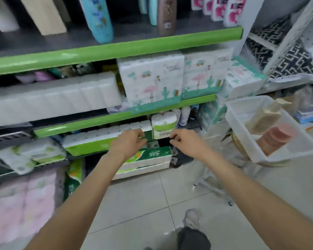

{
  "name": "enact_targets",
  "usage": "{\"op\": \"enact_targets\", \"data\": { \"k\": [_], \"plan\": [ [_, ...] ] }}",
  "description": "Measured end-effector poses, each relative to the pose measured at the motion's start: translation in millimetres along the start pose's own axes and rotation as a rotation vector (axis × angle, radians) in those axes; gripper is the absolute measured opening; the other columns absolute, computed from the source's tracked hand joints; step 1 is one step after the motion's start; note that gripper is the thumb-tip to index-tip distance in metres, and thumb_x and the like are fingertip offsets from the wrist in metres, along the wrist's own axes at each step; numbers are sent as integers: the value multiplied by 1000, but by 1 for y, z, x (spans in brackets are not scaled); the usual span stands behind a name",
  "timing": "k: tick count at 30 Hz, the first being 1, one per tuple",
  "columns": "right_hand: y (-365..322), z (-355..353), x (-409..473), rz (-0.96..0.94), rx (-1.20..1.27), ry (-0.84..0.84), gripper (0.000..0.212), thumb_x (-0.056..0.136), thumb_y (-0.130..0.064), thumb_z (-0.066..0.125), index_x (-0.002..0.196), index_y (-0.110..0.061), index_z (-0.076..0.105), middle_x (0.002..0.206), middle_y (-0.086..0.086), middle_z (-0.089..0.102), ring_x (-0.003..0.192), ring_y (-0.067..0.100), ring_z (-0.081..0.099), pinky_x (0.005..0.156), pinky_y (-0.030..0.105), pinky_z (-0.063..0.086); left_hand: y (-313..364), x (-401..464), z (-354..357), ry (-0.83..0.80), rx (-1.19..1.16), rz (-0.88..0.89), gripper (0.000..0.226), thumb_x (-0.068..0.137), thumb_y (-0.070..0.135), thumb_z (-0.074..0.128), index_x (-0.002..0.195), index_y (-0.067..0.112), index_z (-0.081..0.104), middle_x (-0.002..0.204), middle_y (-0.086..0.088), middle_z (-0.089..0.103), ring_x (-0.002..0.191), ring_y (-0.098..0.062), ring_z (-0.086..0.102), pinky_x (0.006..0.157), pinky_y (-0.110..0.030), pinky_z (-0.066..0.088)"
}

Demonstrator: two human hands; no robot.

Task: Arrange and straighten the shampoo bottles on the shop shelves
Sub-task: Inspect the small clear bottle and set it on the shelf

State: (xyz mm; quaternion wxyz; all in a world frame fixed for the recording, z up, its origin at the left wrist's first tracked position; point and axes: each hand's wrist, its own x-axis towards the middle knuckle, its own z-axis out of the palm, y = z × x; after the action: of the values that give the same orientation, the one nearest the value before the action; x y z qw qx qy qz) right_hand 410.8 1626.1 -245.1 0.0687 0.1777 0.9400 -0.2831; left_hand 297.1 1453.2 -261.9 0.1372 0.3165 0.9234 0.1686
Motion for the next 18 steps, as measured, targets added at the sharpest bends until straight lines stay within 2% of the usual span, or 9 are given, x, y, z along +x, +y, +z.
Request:
{"op": "enact_targets", "data": {
  "k": [2, 7, 8, 11, 12, 15, 18],
  "plan": [
    [-47, 13, 11, -82, -14, -47, 26, 93, -24, 53, 114, -12, 61, 110, 10, 66, 99, 26, 61, 86, 39, 50, -39, -22, -26, 3, 7, -64, 26, 91, 38, 52, 111, 23, 59, 109, -3, 67, 101, -25, 60, 78, -33, 46],
    [-160, 44, 41, -264, -49, -149, 26, 94, -24, 52, 117, -14, 60, 118, 7, 63, 108, 23, 58, 88, 31, 45, -129, -68, -82, 22, -100, -161, 24, 88, 40, 59, 107, 26, 61, 103, 1, 66, 96, -20, 61, 83, -32, 48],
    [-181, 49, 47, -289, -42, -156, 26, 94, -24, 52, 117, -15, 61, 118, 5, 63, 106, 21, 58, 85, 29, 46, -144, -76, -93, 28, -125, -174, 24, 88, 39, 60, 107, 25, 61, 101, 3, 66, 93, -17, 60, 83, -31, 48],
    [-244, 63, 67, -398, -42, -162, 25, 92, -19, 52, 114, -13, 63, 111, 6, 64, 85, 15, 54, 62, 23, 40, -188, -93, -129, 133, -159, -227, 22, 88, 36, 61, 106, 24, 63, 96, 7, 65, 89, -12, 60, 78, -25, 45],
    [-264, 66, 75, -433, -40, -162, 25, 92, -19, 52, 114, -12, 63, 108, 6, 64, 81, 15, 54, 60, 23, 39, -202, -98, -142, 172, -168, -246, 21, 87, 35, 61, 105, 24, 64, 96, 6, 66, 87, -12, 60, 76, -24, 44],
    [-326, 77, 98, -512, 4, -162, 21, 93, -20, 54, 111, -14, 63, 98, 0, 59, 84, 20, 60, 69, 27, 45, -242, -110, -186, 267, -180, -294, 18, 88, 31, 61, 102, 21, 64, 93, 2, 66, 85, -13, 60, 75, -27, 47],
    [-391, 86, 121, -583, 53, -136, 18, 92, -22, 56, 107, -17, 64, 93, -1, 59, 86, 19, 59, 72, 28, 45, -280, -121, -233, 394, -184, -349, 17, 89, 28, 59, 103, 20, 64, 88, 4, 65, 82, -15, 61, 71, -28, 48]
  ]
}}
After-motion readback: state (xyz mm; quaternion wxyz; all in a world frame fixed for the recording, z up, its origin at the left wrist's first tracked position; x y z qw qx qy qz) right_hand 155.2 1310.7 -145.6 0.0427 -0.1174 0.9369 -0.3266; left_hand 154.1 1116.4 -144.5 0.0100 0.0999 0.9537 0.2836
